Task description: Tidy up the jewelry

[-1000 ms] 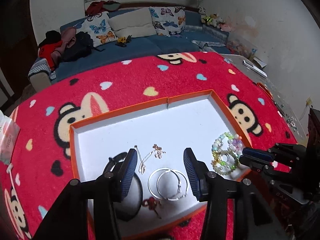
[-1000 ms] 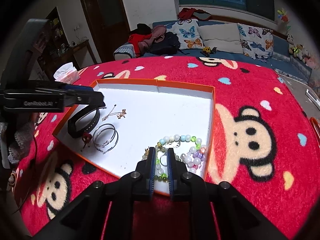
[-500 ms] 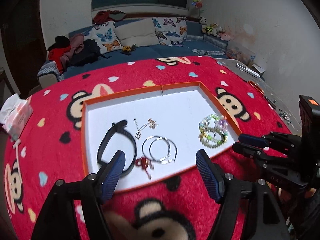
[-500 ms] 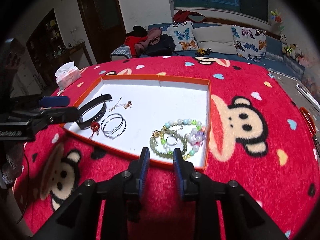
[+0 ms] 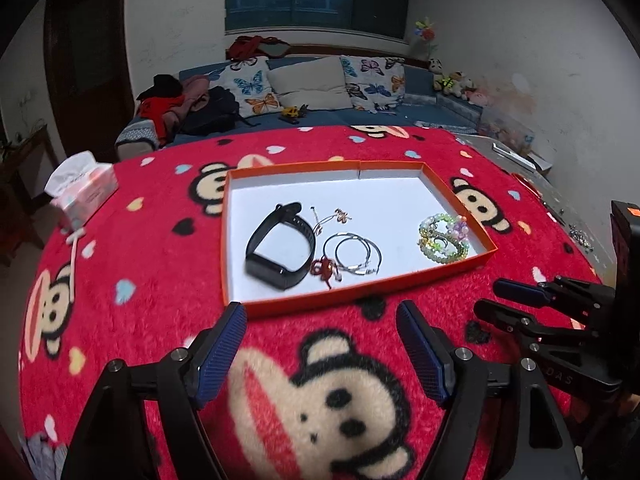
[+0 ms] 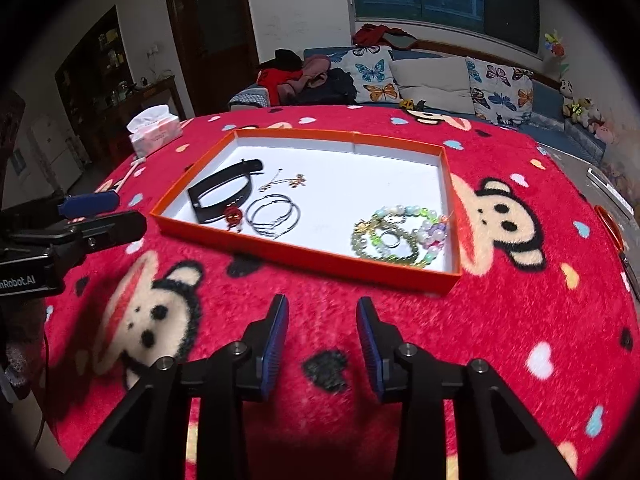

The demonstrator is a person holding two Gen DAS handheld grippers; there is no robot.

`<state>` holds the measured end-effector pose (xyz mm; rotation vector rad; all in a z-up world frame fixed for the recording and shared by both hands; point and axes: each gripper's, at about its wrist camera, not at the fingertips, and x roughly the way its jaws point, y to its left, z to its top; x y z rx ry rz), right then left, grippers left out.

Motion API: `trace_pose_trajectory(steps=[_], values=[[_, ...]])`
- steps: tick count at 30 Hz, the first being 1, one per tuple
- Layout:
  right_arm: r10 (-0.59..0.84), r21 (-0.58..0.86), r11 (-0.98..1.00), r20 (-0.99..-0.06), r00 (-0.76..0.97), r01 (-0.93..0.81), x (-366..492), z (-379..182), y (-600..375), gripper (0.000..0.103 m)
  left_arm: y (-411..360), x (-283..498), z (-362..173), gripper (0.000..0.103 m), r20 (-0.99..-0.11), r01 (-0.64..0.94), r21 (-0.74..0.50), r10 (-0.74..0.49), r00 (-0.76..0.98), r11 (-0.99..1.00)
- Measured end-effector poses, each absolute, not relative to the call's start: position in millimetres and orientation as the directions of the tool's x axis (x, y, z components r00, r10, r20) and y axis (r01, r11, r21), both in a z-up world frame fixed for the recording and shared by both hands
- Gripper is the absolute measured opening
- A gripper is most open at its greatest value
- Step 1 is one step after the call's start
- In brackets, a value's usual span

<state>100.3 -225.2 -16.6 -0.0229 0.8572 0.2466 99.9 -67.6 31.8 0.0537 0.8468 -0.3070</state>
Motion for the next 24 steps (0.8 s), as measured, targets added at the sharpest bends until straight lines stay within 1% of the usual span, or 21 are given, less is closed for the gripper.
trace_pose_trajectory(steps=[4, 7, 13, 17, 24], values=[[0.202, 0.082, 0.973, -0.745, 0.636, -0.214, 90.4, -16.5, -220.8, 0.042, -60.1, 88.5, 32.3, 0.083, -0.735, 0.256, -0.054, -0.212, 0.644, 0.965], [0.209, 0.099, 0.974, -0.745, 0.633, -0.206, 84.3, -18.2, -219.7, 0.043, -55.4, 80.9, 32.2, 0.083, -0.729, 0.245, -0.069, -0.216, 0.649, 0.967], [0.204, 0.110, 0.977, -0.745, 0.635, -0.184, 76.1, -20.8, -217.4, 0.043, -53.6, 67.2, 30.1, 0.083, -0.722, 0.226, -0.038, -0.183, 0.668, 0.973], [0.202, 0.116, 0.978, -0.740, 0.641, -0.174, 71.4, -19.6, -216.5, 0.043, -50.7, 60.4, 31.0, 0.083, -0.707, 0.227, -0.066, -0.206, 0.677, 0.972], [0.212, 0.132, 0.976, -0.738, 0.641, -0.170, 68.1, -20.2, -214.5, 0.043, -56.5, 46.5, 36.3, 0.083, -0.668, 0.246, -0.027, -0.201, 0.716, 0.969]])
